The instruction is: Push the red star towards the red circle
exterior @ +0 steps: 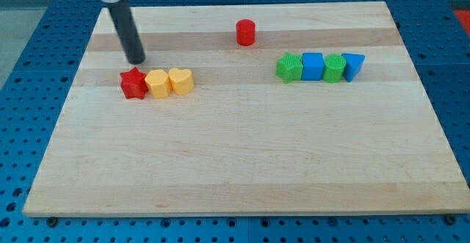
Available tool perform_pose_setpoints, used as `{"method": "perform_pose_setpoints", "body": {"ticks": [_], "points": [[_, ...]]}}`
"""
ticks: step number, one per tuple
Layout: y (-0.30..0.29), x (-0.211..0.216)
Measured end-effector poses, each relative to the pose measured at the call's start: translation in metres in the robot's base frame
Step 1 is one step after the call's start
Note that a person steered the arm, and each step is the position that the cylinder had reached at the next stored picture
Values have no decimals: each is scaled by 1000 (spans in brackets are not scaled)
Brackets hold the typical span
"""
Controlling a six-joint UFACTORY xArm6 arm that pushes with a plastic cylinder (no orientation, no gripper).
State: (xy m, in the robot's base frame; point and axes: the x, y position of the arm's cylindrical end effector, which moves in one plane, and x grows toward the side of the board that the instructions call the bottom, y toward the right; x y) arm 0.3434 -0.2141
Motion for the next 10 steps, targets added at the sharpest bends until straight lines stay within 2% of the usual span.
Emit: {"method": "perform_pose_setpoints", "body": {"ticks": [1,2,3,4,5,8,9,10], "points": [[-33,9],[-37,55],[-36,104],[2,120],[29,119],[-8,55],[1,43],[34,24]]}}
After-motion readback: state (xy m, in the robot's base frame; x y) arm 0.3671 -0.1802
